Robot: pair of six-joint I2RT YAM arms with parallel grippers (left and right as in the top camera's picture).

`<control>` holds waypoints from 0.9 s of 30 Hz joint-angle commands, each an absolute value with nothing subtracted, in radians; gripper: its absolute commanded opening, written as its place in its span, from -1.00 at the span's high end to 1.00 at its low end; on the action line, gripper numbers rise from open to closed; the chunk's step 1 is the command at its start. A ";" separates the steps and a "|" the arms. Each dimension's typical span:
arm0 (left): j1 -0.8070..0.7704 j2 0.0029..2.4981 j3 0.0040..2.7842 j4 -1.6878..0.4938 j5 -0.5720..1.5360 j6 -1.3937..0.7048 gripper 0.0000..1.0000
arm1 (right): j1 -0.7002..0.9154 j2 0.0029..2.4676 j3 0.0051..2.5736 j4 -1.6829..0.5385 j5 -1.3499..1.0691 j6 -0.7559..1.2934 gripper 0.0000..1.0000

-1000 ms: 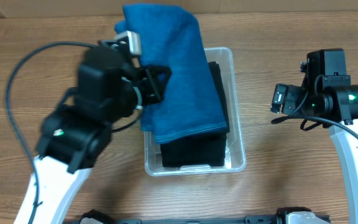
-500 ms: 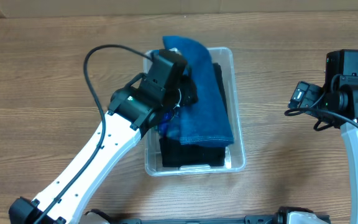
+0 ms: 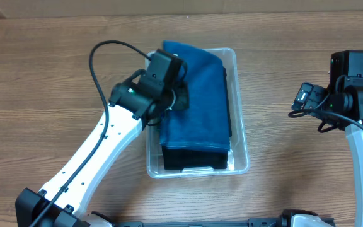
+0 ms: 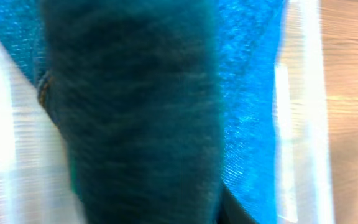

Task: Pack container
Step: 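Lower the teal towel on top of the cloths and smooth it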

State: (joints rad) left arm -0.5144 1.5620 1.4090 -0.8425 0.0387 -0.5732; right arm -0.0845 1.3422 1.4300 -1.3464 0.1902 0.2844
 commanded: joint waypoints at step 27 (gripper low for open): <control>-0.436 2.120 1.475 -0.838 -0.052 -0.244 0.92 | -0.086 1.339 1.428 -1.343 0.178 0.289 -1.00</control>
